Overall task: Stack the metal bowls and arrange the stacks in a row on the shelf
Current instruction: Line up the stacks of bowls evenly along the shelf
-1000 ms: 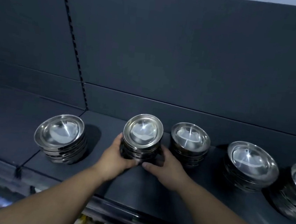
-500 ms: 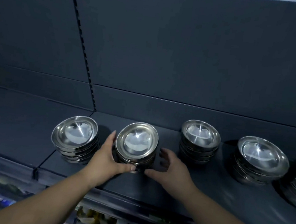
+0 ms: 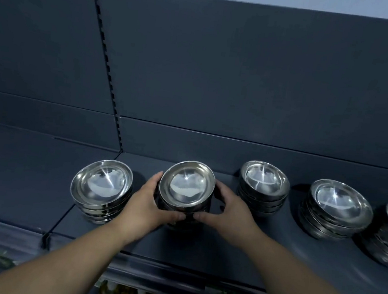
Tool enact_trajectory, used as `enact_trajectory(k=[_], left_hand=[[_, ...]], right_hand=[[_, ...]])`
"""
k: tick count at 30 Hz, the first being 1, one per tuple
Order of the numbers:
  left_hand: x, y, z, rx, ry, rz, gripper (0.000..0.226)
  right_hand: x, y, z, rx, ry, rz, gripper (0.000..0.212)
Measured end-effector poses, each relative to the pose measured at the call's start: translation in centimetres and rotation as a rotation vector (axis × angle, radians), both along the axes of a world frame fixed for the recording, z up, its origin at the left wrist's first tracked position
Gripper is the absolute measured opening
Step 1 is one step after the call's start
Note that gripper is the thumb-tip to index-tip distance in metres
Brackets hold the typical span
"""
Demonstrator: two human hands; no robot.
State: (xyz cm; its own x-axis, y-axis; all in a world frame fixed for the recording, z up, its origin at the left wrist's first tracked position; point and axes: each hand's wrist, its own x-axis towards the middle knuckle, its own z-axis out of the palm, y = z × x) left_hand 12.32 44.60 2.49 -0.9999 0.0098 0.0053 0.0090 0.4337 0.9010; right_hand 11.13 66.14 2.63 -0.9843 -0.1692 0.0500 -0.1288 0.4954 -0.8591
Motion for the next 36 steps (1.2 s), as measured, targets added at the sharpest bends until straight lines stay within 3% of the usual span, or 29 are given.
enact_trajectory(k=[5,11,26,36], left_hand=[[0.6,0.5,-0.1,-0.018,0.019,0.016,0.102],[1.2,0.8,-0.6,-0.069,0.004,-0.017,0.11],[0.6,0.2,-0.8,-0.134,0.002,-0.046,0.131],[0.7,0.0,0.0,-0.013,0.05,-0.059,0.112]], right_hand=[[-0.3,0.4,0.5,0.036,0.014,0.021,0.094],[-0.1,0.5,-0.9,0.018,-0.062,0.057,0.1],[0.8,-0.1,-2.1,-0.003,-0.006,-0.017,0.097],[0.5,0.3,-1.4,-0.028,0.013,-0.027,0.094]])
